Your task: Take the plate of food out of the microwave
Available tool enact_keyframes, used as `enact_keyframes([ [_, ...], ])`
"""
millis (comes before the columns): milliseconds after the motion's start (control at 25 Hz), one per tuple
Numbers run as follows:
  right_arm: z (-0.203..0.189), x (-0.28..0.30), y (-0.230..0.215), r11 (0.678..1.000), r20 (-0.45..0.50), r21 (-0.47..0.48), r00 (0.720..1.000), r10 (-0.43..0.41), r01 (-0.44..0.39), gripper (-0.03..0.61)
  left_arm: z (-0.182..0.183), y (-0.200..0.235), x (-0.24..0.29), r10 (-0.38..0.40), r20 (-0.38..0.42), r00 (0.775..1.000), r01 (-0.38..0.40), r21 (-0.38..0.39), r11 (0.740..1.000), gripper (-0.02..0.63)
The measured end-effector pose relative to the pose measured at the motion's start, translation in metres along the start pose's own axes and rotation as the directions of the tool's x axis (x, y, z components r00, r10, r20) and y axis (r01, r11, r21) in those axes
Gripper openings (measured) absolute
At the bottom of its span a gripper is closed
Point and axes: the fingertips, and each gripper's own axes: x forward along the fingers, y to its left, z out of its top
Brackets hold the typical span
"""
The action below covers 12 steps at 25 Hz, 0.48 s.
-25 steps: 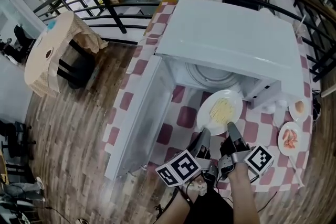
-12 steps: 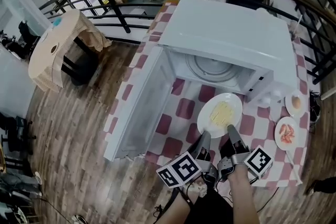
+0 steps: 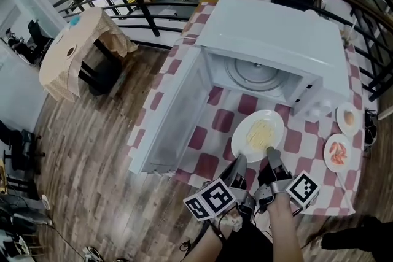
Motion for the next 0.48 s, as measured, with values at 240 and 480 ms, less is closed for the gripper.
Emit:
enact_keyframes([
  [240,-0.009,-0.009,0.0,1.0,-0.002,-0.006,1.0,-0.009,0.009,0.011,-0.003,0.003,-0.012,0.002,-0.001,1.0,-0.002,-0.006,1.0,0.063],
  [480,-0.015,-0.018,0.0,1.0,0.006,0.003,1.0,-0.02,0.02,0.011,-0.007,0.003,-0.021,0.001,-0.011,1.0,-0.002,-0.008,1.0,0.063],
])
